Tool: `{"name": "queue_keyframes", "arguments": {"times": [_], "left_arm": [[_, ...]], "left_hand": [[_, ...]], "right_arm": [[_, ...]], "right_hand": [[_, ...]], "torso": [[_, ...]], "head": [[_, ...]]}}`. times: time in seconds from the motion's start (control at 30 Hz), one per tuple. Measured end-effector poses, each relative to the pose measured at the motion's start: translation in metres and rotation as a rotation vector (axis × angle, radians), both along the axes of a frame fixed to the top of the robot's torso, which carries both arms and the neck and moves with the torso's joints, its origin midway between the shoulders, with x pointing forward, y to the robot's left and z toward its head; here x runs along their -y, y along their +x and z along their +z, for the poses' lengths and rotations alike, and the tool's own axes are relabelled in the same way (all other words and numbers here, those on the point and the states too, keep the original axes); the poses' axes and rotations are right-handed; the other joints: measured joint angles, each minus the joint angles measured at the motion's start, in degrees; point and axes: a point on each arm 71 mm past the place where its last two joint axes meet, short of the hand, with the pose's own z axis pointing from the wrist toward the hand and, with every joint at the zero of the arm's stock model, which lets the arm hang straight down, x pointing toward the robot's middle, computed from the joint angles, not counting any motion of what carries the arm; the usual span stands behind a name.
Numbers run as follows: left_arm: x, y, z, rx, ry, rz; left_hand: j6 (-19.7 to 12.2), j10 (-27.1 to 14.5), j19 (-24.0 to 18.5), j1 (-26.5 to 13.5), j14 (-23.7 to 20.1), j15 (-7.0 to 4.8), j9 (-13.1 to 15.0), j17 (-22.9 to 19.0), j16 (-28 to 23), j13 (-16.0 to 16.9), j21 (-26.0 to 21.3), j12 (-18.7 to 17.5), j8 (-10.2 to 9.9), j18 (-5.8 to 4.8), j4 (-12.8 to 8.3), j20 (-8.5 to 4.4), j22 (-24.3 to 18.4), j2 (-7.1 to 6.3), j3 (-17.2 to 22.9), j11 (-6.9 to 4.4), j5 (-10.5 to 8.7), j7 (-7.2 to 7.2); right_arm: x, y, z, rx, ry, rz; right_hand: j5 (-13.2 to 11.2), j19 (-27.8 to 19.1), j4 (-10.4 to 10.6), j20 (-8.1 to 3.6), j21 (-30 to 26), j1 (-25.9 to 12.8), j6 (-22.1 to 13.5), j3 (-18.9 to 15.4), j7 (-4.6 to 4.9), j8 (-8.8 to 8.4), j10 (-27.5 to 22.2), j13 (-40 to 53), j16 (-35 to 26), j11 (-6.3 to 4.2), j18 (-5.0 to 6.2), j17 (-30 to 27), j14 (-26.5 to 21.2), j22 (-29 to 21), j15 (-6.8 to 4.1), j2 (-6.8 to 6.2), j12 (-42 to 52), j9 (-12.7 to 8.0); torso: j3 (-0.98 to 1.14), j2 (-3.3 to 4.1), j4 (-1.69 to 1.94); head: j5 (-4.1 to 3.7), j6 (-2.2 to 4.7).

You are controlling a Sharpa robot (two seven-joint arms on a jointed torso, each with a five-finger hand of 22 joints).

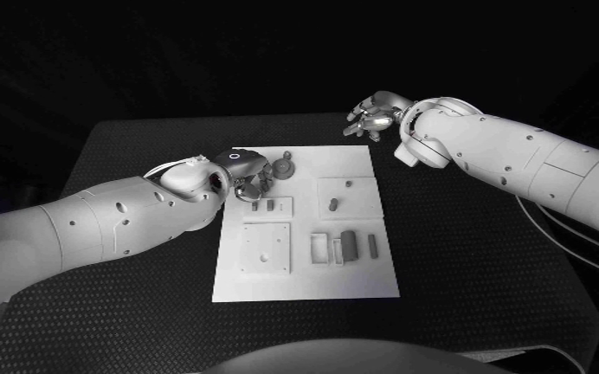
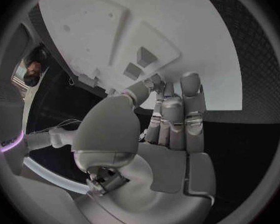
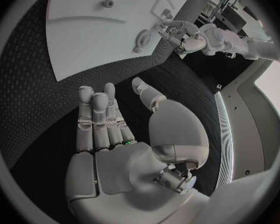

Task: Assemble the parts on the task board

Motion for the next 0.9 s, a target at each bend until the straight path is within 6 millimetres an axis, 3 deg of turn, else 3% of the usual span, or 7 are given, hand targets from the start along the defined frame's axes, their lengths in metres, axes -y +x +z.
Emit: {"name": "queue_keyframes", "arguments": {"times": [0.27,0.9], "left_arm": [[-0.0012,0.0003,-0.0008,-0.002,-0.002,0.007],[-0.0074,0.0024,-0.0010,-0.002,0.001,0.027]], "left_hand": [[-2.27,-3.85,0.02,0.03,-0.11,0.91,-0.58,-0.57,0.39,-0.09,-0.24,0.41,-0.61,-0.16,0.03,1.02,0.00,-0.54,-0.93,1.20,0.00,-0.13],[-2.86,-5.97,0.01,0.22,-0.40,1.21,-0.69,-1.04,0.62,0.39,-0.45,2.18,-0.65,0.66,0.49,1.43,-0.02,-0.80,-1.39,1.69,0.00,-0.12]], "right_arm": [[0.0001,0.0000,0.0000,0.000,0.000,0.000],[0.0003,0.0003,-0.0001,0.000,-0.001,-0.001]], "right_hand": [[0.00,-0.07,0.00,0.07,0.00,0.00,0.00,0.00,0.00,0.00,0.08,0.00,0.00,-0.08,0.00,0.00,0.00,0.00,0.00,0.00,0.00,0.00],[0.00,-0.09,0.00,0.08,0.00,0.00,-0.26,0.00,0.09,0.00,0.09,-0.05,0.00,-0.09,0.00,0.01,0.00,0.00,0.00,0.00,0.00,-0.03]], "torso": [[0.02,0.00,-0.01],[0.02,0.00,-0.03]], "head": [[0.00,0.01],[-0.08,-0.03]]}}
